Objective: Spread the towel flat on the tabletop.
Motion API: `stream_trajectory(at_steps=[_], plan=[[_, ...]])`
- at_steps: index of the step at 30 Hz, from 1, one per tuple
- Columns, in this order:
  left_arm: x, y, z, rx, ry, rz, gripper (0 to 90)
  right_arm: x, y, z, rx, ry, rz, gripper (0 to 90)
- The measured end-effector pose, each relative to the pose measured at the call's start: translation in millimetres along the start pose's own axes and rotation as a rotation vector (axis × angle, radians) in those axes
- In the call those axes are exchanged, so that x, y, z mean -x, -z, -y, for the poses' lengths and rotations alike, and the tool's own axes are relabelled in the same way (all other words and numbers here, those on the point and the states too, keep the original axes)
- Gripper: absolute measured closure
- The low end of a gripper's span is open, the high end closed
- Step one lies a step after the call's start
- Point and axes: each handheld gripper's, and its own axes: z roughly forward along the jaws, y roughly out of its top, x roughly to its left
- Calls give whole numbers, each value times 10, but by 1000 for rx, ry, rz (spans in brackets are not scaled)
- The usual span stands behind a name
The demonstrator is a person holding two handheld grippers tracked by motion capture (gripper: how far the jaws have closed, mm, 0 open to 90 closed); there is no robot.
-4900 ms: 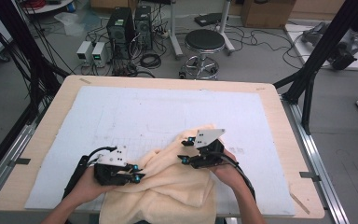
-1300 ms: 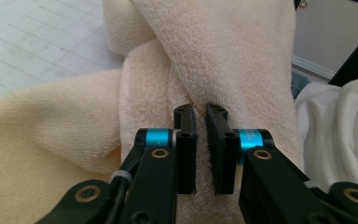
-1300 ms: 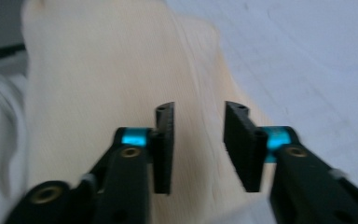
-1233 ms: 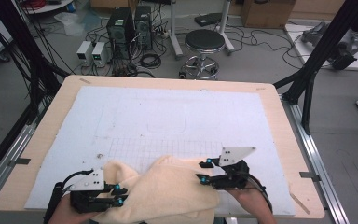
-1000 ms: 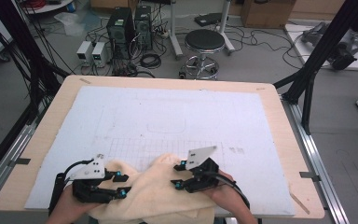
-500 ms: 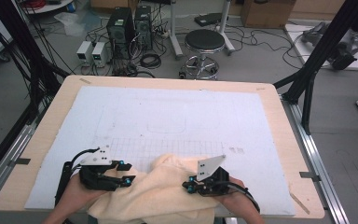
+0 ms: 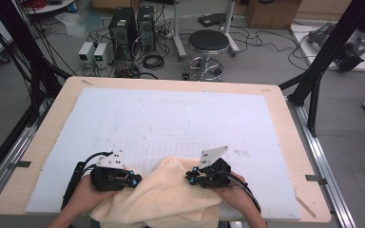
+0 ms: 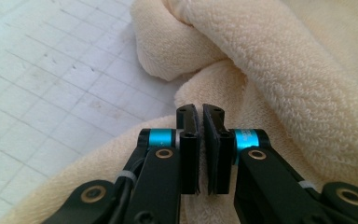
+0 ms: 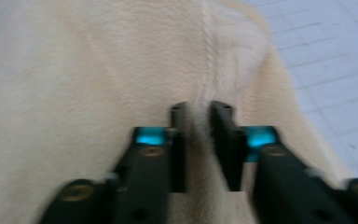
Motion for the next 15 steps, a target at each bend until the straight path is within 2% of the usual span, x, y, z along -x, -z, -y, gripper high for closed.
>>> stream_trajectory(at_steps=[4,9,13,15], plan=[[-6,151,-11,59,7,-55,858,6,64,-46,17,24,9,865],[-27,477,-15,159,24,-136,858,6,249,-127,75,24,49,865],[-39,751,33,237,63,-201,858,-5,359,-177,99,44,80,864],[-26,863,87,257,80,-217,858,-28,380,-189,103,45,79,864]])
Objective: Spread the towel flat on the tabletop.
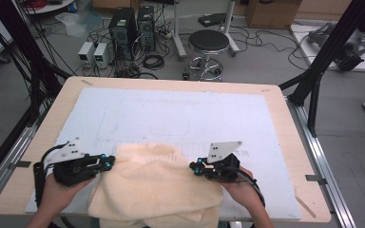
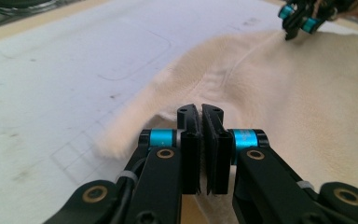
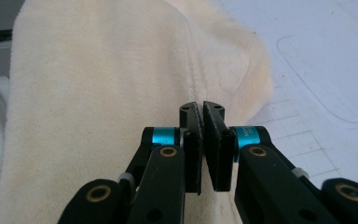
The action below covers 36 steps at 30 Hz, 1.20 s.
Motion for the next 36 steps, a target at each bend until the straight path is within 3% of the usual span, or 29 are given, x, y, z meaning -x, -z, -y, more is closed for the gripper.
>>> stream_trajectory(at_steps=[3,5,7,9,14,17,19,22,26,29,33,36], plan=[[19,128,90,-15,15,-2,857,-64,-17,14,-5,3,-16,864],[47,124,177,-69,31,22,857,-114,-67,44,-15,2,-46,856],[73,85,264,-103,33,41,848,-142,-130,72,-39,4,-69,762],[51,62,294,-110,54,50,760,-127,-128,84,-29,-20,-73,708],[-73,73,159,-58,65,46,613,38,60,79,45,-92,-5,613],[-138,27,75,-40,46,15,549,145,117,110,23,-112,58,578],[-192,-57,83,-45,64,30,516,198,100,165,0,-126,85,567],[-248,-208,150,-69,81,42,511,217,21,253,-44,-139,91,553],[-287,-381,240,-168,58,-8,462,227,-88,384,-137,-137,126,547],[-316,-464,285,-227,73,38,484,227,-168,437,-193,-124,134,540],[-294,-581,379,-316,67,98,600,247,-235,463,-209,-142,117,577],[-281,-600,429,-307,64,91,679,256,-224,482,-194,-147,117,687]])
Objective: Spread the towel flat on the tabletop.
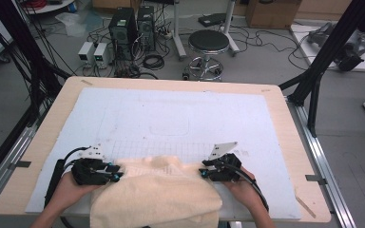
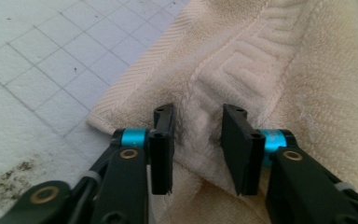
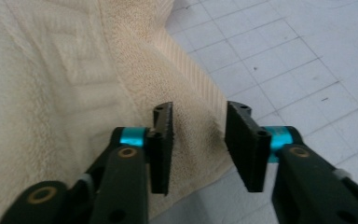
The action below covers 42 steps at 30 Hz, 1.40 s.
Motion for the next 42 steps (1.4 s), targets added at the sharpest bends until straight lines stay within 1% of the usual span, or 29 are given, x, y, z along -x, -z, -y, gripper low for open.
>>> stream_trajectory(at_steps=[2,4,5,6,8,10,13,14,16,19,21,22,24,28,33,35,36,39,42], plan=[[-13,11,-2,-4,-4,-10,734,5,6,23,14,3,-4,780],[-19,18,-9,6,-2,-24,776,20,13,26,15,14,-2,829],[-17,28,-12,11,-3,-28,788,25,14,26,16,17,-3,838],[-8,41,-16,19,-2,-36,795,35,19,26,18,18,-6,842],[3,80,-25,29,-21,-50,799,42,58,27,31,14,8,846],[14,126,-43,52,-28,-62,801,49,135,33,66,5,24,849],[7,199,-81,87,-25,-62,803,66,259,28,111,0,40,851],[11,215,-96,99,-16,-60,803,72,300,21,127,2,50,851],[11,251,-123,118,-19,-66,805,78,387,-5,151,2,61,851],[10,299,-144,145,-22,-81,820,76,498,-57,180,12,80,851],[5,320,-153,161,-16,-80,831,75,542,-94,191,25,88,851],[7,323,-158,161,-24,-88,839,72,560,-111,191,28,91,851],[11,324,-171,168,-25,-98,844,76,579,-139,197,33,97,851],[0,350,-213,182,-26,-98,845,91,604,-163,203,33,101,851],[-1,364,-226,190,-28,-99,845,106,609,-158,206,28,94,850],[-6,365,-229,190,-27,-101,845,115,613,-158,216,26,91,850],[-8,361,-233,199,-21,-102,845,117,618,-156,221,16,85,850],[-21,368,-260,211,-19,-99,845,141,633,-154,242,13,76,850],[-30,382,-289,234,-11,-92,845,165,651,-153,247,10,73,850]])
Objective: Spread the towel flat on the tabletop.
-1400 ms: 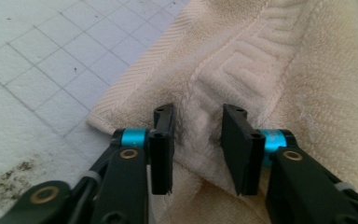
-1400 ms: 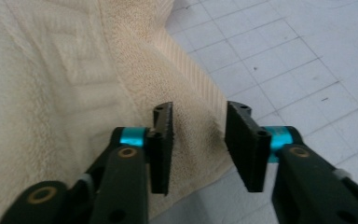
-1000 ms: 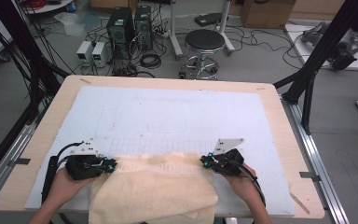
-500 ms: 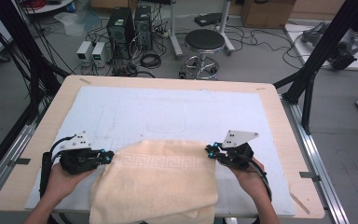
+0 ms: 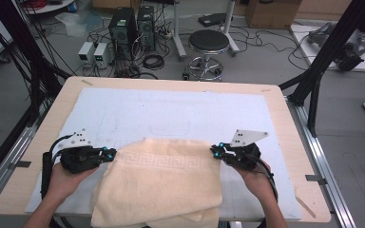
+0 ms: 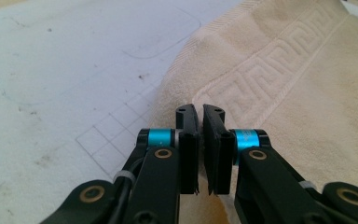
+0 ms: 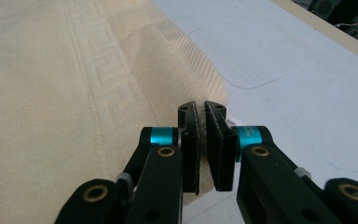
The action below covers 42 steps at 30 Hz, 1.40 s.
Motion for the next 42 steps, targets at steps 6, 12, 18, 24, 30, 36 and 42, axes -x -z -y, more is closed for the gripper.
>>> stream_trajectory(at_steps=[6,12,18,24,30,36,42], plan=[[-3,5,-7,10,-9,19,846,11,28,5,19,-6,-32,848],[-44,-12,-7,25,-11,43,846,24,48,9,23,-9,-65,845],[-188,-144,-91,21,-11,59,848,103,32,-33,14,-18,-92,846],[-672,-353,-646,79,29,-30,855,641,-124,-448,-1,-21,-30,852],[-1244,-745,-1227,70,93,-322,589,1643,-372,-1082,54,-184,245,504],[-1177,-829,-958,-1,55,-259,580,1455,-529,-806,-61,-153,182,467],[-948,-811,-595,9,54,-182,578,983,-568,-624,-42,-94,107,458]])
